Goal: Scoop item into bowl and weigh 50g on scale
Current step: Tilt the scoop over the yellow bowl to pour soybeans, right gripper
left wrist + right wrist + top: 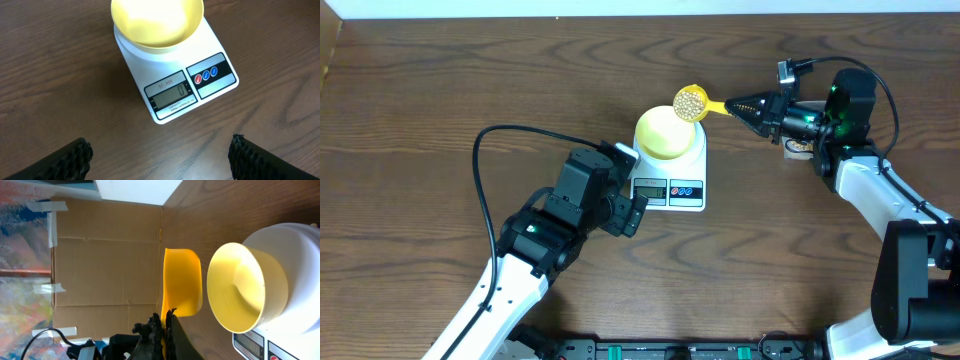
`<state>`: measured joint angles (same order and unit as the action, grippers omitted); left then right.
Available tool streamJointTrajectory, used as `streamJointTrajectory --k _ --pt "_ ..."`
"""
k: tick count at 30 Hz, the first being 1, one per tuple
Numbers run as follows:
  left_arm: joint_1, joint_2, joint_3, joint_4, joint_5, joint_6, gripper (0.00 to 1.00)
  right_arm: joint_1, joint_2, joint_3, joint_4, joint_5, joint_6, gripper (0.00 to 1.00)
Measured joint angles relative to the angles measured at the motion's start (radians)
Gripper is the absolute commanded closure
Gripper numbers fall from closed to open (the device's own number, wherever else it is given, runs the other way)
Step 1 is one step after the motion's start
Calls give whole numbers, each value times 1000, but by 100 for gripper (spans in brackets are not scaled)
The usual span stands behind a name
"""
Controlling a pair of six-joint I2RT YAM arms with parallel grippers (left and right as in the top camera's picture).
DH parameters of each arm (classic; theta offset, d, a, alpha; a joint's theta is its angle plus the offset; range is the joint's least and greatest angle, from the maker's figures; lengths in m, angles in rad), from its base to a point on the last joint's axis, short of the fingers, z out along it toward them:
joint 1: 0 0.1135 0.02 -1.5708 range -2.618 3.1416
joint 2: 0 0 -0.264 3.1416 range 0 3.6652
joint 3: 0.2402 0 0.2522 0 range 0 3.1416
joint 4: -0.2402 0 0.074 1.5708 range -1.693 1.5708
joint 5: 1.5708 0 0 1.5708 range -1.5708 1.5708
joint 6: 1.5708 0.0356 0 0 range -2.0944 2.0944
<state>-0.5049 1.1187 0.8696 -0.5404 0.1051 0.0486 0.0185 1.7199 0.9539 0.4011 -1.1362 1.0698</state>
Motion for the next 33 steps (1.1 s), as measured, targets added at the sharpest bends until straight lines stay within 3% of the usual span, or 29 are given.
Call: streamJointTrajectory --k 21,33 --pt "0 0 0 0 0 0 11 0 0 0 7 -46 6 99" --pt "0 0 0 0 0 0 11 35 0 0 8 -16 -66 99"
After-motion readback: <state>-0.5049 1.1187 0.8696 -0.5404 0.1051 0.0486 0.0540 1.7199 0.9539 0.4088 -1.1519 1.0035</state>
